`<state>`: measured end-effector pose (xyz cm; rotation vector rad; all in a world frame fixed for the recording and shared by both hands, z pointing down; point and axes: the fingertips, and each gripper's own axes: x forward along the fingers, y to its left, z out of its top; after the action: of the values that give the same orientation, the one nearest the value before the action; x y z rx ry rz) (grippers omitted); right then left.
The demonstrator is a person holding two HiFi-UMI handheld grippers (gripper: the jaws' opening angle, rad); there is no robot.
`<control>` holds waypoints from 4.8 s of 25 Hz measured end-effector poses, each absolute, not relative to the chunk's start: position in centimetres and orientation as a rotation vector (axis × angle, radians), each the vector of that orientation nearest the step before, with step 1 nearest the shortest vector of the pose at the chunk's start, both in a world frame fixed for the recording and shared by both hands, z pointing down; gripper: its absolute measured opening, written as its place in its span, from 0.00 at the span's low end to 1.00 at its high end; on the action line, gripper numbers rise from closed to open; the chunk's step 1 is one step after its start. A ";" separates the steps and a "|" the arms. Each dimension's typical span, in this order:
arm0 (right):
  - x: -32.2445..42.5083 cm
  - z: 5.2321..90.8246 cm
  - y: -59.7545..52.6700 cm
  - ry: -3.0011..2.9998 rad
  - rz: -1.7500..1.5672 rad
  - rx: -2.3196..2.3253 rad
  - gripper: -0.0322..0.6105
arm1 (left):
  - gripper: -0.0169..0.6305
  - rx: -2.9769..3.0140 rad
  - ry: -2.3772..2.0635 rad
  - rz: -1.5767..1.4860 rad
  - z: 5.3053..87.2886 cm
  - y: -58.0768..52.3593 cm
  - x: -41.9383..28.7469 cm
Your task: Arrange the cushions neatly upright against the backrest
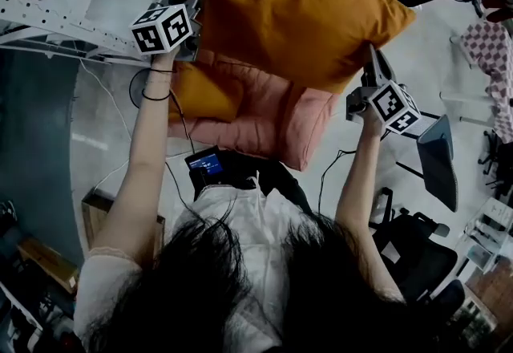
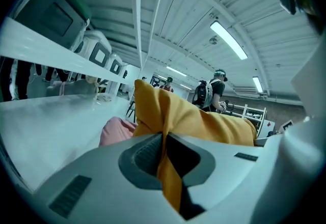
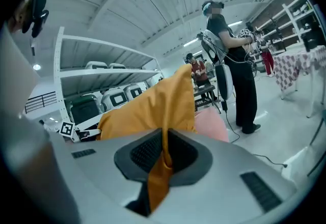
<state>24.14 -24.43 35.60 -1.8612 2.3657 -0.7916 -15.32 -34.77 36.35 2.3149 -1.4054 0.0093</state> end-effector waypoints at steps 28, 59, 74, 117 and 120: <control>20.9 59.8 -26.3 3.300 -1.282 -2.164 0.12 | 0.08 1.953 -1.347 0.316 57.4 -34.7 -14.6; 20.6 58.5 -22.1 2.991 -1.268 -1.950 0.18 | 0.24 2.222 -1.153 0.496 50.6 -29.8 -17.9; 11.7 60.6 -11.0 2.907 -1.453 -1.629 0.27 | 0.55 1.989 -0.954 0.861 63.2 -15.6 -21.0; 9.8 64.3 -2.8 2.948 -1.675 -1.008 0.55 | 0.34 2.468 -0.210 0.373 49.7 -7.5 -6.8; 10.6 64.0 -2.9 2.867 -1.697 -1.020 0.55 | 0.33 2.486 -0.174 0.352 48.4 -7.4 -6.8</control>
<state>10.59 -2.94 63.96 -1.0197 2.8671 -1.6973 -6.83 -7.36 48.42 2.4865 -0.1736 0.3521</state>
